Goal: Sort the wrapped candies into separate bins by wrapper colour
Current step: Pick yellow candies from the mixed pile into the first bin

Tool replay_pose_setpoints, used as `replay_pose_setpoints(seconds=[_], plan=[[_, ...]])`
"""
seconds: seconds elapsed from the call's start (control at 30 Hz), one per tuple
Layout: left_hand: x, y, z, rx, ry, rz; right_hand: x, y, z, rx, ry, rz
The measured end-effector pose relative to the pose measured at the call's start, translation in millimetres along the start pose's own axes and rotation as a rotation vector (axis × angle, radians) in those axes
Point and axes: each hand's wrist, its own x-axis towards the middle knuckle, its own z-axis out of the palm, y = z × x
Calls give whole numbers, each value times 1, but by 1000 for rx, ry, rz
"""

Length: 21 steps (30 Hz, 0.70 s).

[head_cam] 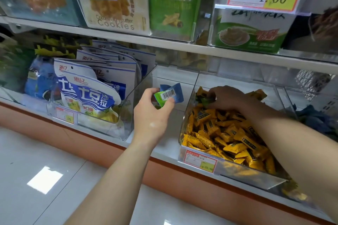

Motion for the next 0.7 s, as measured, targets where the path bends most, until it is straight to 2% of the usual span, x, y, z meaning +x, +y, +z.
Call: replay_pose_setpoints(seconds=[0.2,0.27,0.33,0.4,0.53,0.7], plan=[[-1,-1,2,-3,-24,-9,1,-10,-9,-46,-1,-15],[-1,-1,2,-3,-21,-11,0,-12,-20,166,70,7],[0,-1,2,-1,-21,-13,4,-14,-24,375,247,8],[-1,-1,3,-3,-30,-14,9,-19,-21,443,325,-16],[-4,1,5,-15,-54,-13,22,-23,1,401,144,-24],[-3,1,5,-15,-56,-17,30,-18,14,354,29,-2]])
